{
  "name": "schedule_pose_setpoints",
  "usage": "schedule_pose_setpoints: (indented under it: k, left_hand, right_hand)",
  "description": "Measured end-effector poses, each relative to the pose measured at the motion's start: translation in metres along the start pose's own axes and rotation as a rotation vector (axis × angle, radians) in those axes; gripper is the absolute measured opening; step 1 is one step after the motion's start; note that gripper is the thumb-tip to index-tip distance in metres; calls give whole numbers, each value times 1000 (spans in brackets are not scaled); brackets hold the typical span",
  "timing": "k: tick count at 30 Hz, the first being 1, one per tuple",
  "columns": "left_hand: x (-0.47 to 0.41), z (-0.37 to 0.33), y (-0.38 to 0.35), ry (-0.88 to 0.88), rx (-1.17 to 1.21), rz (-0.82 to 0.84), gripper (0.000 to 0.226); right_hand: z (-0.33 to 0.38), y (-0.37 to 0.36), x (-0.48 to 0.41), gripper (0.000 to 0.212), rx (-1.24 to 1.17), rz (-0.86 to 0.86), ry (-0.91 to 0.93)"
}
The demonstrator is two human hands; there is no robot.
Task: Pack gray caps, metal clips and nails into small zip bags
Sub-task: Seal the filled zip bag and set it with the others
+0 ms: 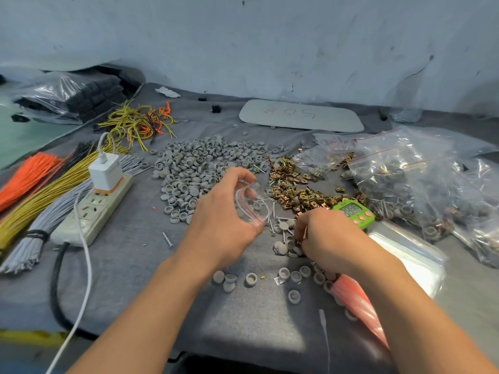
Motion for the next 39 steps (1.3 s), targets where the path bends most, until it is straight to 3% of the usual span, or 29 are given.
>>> schedule_pose_setpoints:
  k: [10, 14, 17, 21, 23, 27, 30, 32, 35, 39]
  left_hand:
    - [-1, 10, 5, 37, -27, 5, 67]
    - [-1, 15, 7, 50, -30, 12, 67]
    - [1, 14, 4, 48, -46, 30, 67]
    - [2, 8, -1, 34, -60, 43, 66]
    - [3, 3, -6, 23, -61, 71, 67]
    - [1, -5, -10, -3, -41, 105, 65]
    - [-1, -5, -3, 5, 25, 55, 60]
    - [-1, 1, 3, 43, 79, 14, 62]
    - [-2, 10, 11, 70, 138, -32, 63]
    - [-2, 17, 23, 91, 160, -76, 64]
  right_hand:
    - [14, -5, 8, 13, 136, 110, 16]
    - [18, 5, 10, 25, 88, 31, 30]
    - [13, 24, 8, 31, -64, -178, 18]
    - [18, 49, 21, 27, -566, -470, 154]
    - [31, 50, 28, 23, -759, -475, 257]
    - [67, 38, 28, 23, -721, -438, 403]
    - [71, 37, 23, 21, -794, -461, 450]
    - [53, 47, 17, 21, -877, -565, 397]
    - [19, 52, 2, 19, -650, -647, 177]
    - [15, 21, -26, 22, -137, -358, 28]
Point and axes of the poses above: each hand's wrist, its own x-axis away from the middle knuckle, its own y-axis out of the back of the hand, z = x × y, the point moved 8 cm from there along -x, towards the middle knuckle, and after that the axes turned 9 degrees about -x, right-handed, at the moved point
